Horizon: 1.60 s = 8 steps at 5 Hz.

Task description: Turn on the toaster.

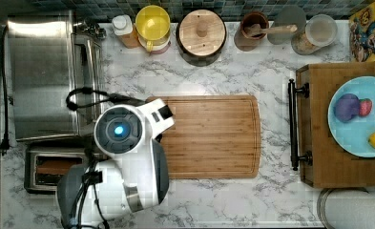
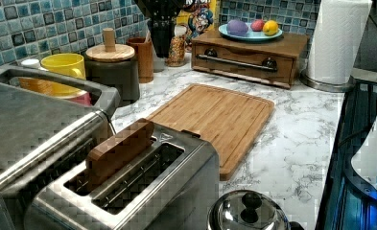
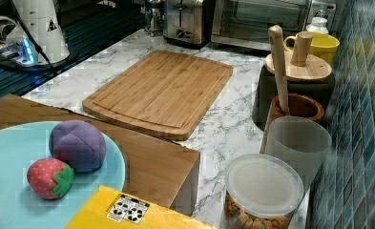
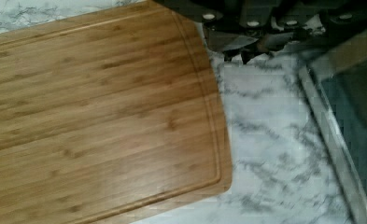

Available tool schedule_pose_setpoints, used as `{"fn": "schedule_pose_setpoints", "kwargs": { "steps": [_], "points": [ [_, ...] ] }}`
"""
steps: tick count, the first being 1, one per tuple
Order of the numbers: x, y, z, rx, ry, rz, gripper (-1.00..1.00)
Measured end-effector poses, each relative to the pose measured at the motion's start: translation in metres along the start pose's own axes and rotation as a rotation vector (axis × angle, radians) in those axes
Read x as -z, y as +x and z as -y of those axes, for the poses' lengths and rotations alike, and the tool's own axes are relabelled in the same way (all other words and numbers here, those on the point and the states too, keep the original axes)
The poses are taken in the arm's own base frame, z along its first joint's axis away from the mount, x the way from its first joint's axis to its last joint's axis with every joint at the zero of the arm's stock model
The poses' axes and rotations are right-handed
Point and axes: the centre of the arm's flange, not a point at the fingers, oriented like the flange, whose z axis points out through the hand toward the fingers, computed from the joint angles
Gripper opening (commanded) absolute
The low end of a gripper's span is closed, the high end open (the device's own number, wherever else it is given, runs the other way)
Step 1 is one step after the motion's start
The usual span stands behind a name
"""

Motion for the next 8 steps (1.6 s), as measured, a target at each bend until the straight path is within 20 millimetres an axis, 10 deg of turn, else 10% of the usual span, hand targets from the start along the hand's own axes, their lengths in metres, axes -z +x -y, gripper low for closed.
{"fn": "schedule_pose_setpoints", "kwargs": {
  "steps": [2, 8],
  "points": [
    [-0.004, -0.032, 0.035, 0.127, 0.024, -0.015, -1.0],
    [-0.057, -0.114, 0.037, 0.227, 0.048, 0.11, -1.0]
  ]
}}
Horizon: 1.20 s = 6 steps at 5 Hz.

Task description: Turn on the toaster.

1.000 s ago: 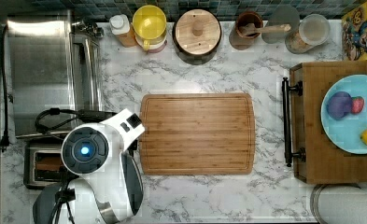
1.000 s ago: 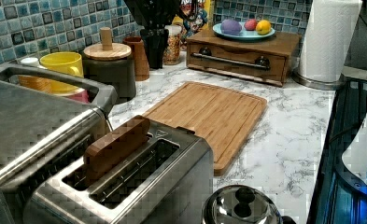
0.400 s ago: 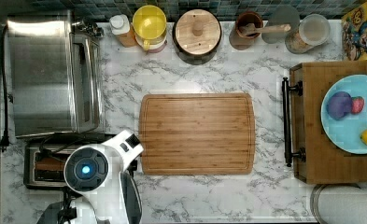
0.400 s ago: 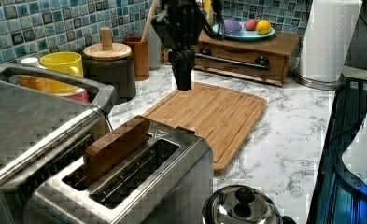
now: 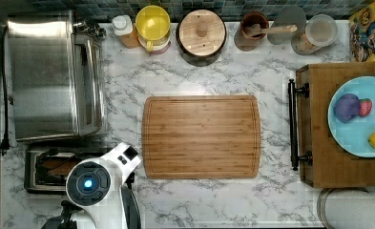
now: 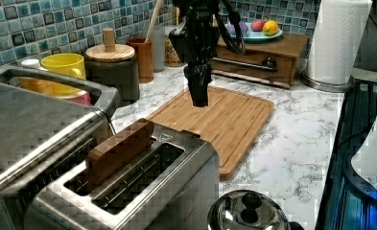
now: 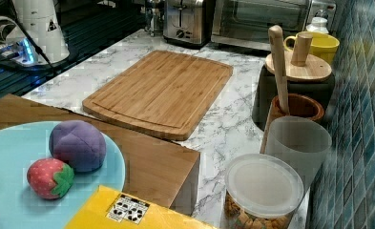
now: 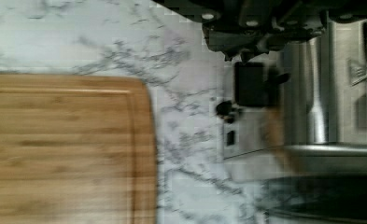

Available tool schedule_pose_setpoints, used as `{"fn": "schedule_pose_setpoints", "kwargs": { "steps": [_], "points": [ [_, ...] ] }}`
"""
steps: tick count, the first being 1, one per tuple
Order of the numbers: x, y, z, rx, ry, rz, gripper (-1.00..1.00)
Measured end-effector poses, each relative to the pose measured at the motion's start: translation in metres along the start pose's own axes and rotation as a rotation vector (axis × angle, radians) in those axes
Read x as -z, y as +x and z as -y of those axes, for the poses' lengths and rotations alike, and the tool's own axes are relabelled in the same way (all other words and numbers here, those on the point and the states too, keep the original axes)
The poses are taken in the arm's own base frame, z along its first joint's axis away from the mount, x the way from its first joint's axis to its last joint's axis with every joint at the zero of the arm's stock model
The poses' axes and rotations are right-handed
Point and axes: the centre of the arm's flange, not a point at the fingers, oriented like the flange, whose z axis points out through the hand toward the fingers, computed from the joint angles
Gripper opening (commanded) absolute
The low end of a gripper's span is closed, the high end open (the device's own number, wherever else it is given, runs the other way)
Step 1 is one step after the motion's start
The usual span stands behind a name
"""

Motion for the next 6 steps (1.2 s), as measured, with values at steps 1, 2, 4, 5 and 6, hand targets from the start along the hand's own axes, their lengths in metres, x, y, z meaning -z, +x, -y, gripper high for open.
{"fn": "schedule_pose_setpoints", "kwargs": {
  "steps": [1, 2, 4, 5, 6],
  "points": [
    [-0.011, -0.008, 0.015, 0.038, -0.002, 0.012, -1.0],
    [-0.028, -0.018, 0.033, 0.085, -0.021, 0.03, -1.0],
    [-0.034, -0.021, 0.037, 0.077, -0.017, -0.037, -1.0],
    [-0.032, -0.015, 0.031, 0.077, -0.01, -0.108, -1.0],
    [-0.037, -0.017, 0.023, 0.064, -0.034, -0.051, -1.0]
  ]
}}
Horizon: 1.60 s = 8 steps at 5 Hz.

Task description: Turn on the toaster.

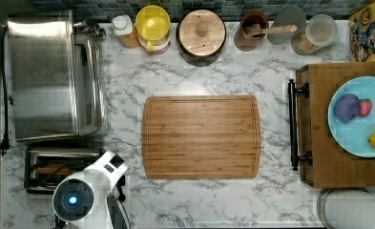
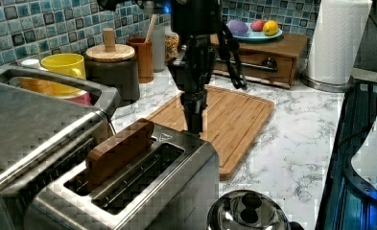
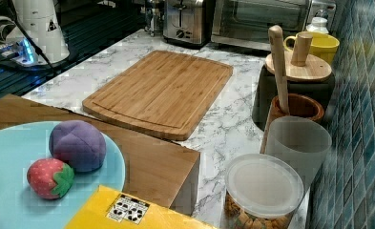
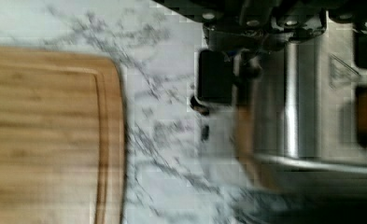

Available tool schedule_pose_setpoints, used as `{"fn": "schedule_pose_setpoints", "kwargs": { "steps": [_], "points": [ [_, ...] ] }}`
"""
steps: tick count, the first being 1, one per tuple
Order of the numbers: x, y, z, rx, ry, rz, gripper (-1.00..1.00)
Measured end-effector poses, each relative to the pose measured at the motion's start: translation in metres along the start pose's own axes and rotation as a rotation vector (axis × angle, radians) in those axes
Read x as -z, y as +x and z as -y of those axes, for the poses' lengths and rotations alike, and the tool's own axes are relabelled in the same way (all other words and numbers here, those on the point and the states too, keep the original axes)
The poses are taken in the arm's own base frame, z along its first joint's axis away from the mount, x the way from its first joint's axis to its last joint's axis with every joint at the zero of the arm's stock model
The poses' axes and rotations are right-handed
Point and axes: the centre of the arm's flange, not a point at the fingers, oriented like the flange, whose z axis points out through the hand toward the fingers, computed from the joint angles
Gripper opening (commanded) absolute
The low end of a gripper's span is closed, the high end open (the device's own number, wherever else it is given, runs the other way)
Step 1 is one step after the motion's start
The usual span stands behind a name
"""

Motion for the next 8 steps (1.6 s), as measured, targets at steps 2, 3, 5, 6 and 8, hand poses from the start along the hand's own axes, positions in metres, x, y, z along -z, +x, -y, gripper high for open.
{"fn": "schedule_pose_setpoints", "kwargs": {
  "steps": [2, 3, 5, 6, 8],
  "points": [
    [-0.002, 0.013, -0.001, -0.012, 0.03, -0.069, -1.0],
    [-0.002, 0.018, -0.003, -0.02, 0.041, -0.092, -1.0],
    [-0.004, 0.021, -0.014, -0.036, 0.023, -0.065, -1.0],
    [-0.015, 0.02, -0.02, -0.048, 0.005, -0.004, -1.0],
    [-0.038, 0.03, -0.023, -0.07, 0.014, 0.036, -1.0]
  ]
}}
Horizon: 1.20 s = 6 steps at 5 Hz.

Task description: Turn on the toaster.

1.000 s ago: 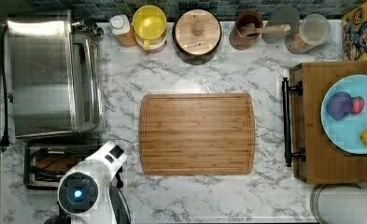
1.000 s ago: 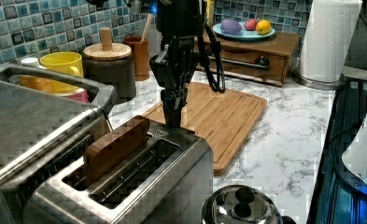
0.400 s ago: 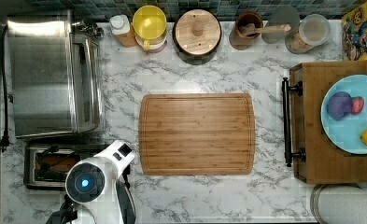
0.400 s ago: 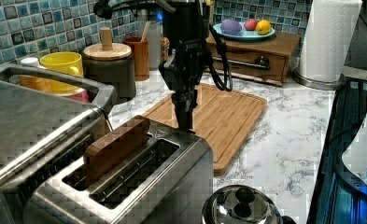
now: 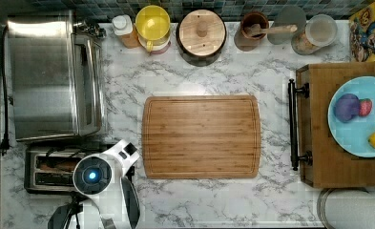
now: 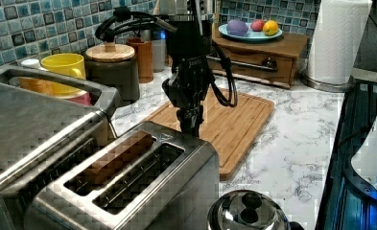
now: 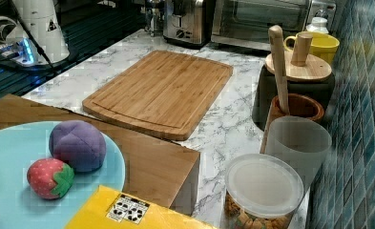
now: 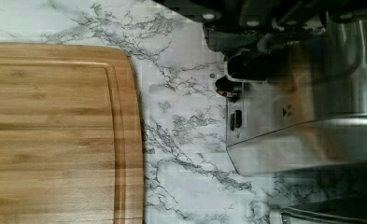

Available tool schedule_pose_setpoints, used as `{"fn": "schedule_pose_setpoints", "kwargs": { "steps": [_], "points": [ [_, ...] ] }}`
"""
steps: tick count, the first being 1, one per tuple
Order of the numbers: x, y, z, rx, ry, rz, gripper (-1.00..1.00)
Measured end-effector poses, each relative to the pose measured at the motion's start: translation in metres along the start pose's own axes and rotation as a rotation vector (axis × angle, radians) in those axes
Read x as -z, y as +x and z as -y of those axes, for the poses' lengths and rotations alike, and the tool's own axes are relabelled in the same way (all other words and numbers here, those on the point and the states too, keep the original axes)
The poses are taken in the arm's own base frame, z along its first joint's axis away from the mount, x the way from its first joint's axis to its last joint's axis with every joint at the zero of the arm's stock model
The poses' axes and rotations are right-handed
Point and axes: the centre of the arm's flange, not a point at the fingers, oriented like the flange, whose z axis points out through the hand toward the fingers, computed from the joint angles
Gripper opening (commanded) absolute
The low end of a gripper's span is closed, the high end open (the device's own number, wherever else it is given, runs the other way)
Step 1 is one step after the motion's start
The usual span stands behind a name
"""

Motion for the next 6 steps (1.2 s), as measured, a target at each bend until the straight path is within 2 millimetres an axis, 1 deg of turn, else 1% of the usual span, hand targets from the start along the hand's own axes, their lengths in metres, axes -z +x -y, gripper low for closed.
{"fn": "schedule_pose_setpoints", "kwargs": {
  "steps": [2, 3, 4, 6],
  "points": [
    [-0.014, 0.007, -0.001, -0.009, -0.001, 0.028, -1.0],
    [-0.033, 0.02, -0.003, -0.021, -0.004, 0.057, -1.0],
    [-0.033, 0.036, -0.008, -0.063, 0.016, 0.104, -1.0],
    [-0.031, 0.03, -0.007, -0.003, 0.017, 0.083, -1.0]
  ]
}}
